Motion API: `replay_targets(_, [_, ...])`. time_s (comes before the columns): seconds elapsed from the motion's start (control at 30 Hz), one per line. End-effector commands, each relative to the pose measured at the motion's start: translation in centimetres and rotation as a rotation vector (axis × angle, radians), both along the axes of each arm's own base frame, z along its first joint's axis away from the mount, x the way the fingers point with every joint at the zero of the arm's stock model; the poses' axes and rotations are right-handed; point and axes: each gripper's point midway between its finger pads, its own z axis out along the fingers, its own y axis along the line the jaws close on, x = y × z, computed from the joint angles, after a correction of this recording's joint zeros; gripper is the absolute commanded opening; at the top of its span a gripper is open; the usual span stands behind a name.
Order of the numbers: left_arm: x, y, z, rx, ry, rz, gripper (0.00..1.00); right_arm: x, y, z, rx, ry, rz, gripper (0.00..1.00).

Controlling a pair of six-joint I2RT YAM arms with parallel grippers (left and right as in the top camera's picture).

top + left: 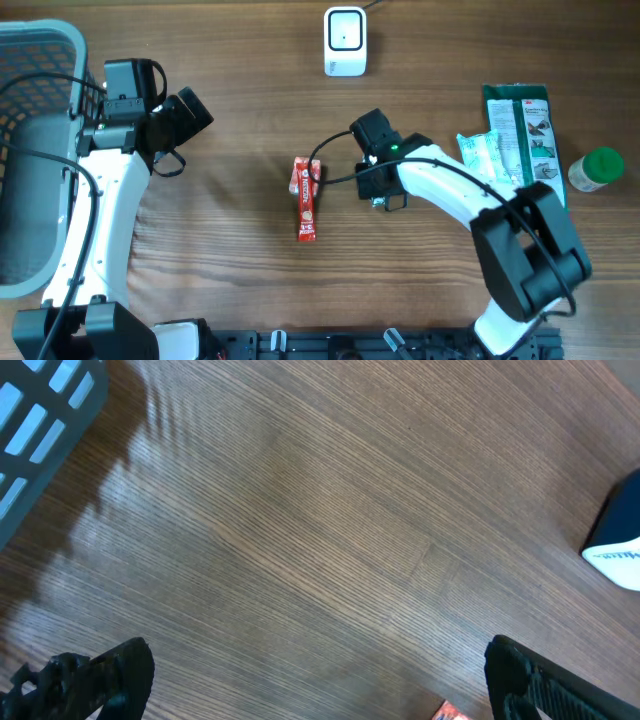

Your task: Scan the item barcode

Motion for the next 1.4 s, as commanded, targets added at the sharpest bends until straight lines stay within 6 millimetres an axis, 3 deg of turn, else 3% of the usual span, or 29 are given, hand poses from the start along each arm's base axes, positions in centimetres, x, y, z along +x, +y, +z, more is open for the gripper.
replay_targets(0.0, [0.1,0.3,0.6,0.011,-0.016,0.008,1.0,-0.7,0.6,-2.0,0.007,0.068,0.015,0.45])
replay_targets(0.17, [0.1,0.3,0.6,0.01,-0.016,0.009,1.0,-0.7,0.8,-1.8,0.022,0.073,0.017,0.29])
replay_targets(0.37, [0.1,0.3,0.6,0.01,-0.016,0.009,1.0,0.0,0.2,-0.1,0.046,0.039,-0.022,0.34])
replay_targets(0.47, [0.1,0.3,0.6,0.01,-0.016,0.009,1.0,-0.5,0.4,0.0,0.067,0.065,-0.02,0.41])
replay_targets(0.9, [0.1,0.3,0.6,0.011,-0.016,0.008,1.0,-1.4,0.0,-0.2,0.047,0.1,-0.021,0.33])
replay_targets(1.0, [0.1,0.3,0.6,0.011,-0.016,0.008,1.0,-1.4,0.0,-0.2,0.047,0.1,-0.02,0.46])
replay_targets(1.13, [0.1,0.3,0.6,0.01,-0.016,0.009,1.0,-1.4,-0.1,-0.2,0.046,0.103,-0.02,0.48])
replay_targets(1.3, [0.1,0.3,0.6,0.01,-0.016,0.009,1.0,-1.5,-0.1,-0.2,0.045,0.105,-0.02,0.37])
replay_targets(1.37, [0.1,0.3,0.6,0.01,-0.016,0.009,1.0,-1.5,-0.1,-0.2,0.045,0.105,-0.021,0.26])
